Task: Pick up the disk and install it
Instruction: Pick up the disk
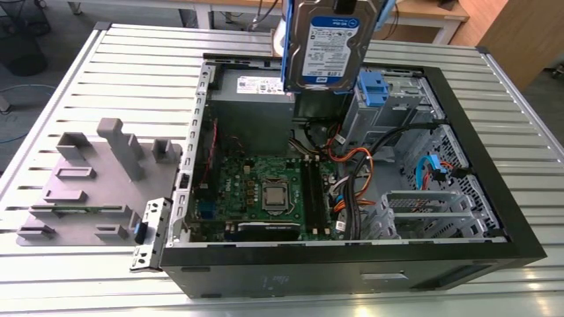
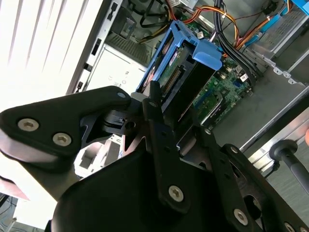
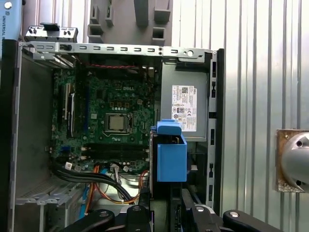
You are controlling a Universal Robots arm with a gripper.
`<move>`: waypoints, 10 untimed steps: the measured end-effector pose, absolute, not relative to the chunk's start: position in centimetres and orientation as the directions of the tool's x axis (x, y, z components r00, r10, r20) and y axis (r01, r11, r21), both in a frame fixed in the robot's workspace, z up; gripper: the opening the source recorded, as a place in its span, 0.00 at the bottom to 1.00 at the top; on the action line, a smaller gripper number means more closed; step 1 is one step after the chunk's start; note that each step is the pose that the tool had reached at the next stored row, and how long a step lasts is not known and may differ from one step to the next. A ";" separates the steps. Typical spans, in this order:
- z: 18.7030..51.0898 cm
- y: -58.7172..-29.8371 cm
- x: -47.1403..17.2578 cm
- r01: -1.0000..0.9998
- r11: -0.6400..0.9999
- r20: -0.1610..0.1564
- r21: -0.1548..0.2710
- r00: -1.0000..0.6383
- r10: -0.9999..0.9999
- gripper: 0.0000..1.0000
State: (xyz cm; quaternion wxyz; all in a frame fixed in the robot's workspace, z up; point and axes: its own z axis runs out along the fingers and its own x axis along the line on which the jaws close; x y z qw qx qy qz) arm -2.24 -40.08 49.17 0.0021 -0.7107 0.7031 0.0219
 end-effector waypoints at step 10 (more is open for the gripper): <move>49.2 -40.5 -2.2 -1.000 -0.011 -0.033 0.028 0.010 -0.999 0.35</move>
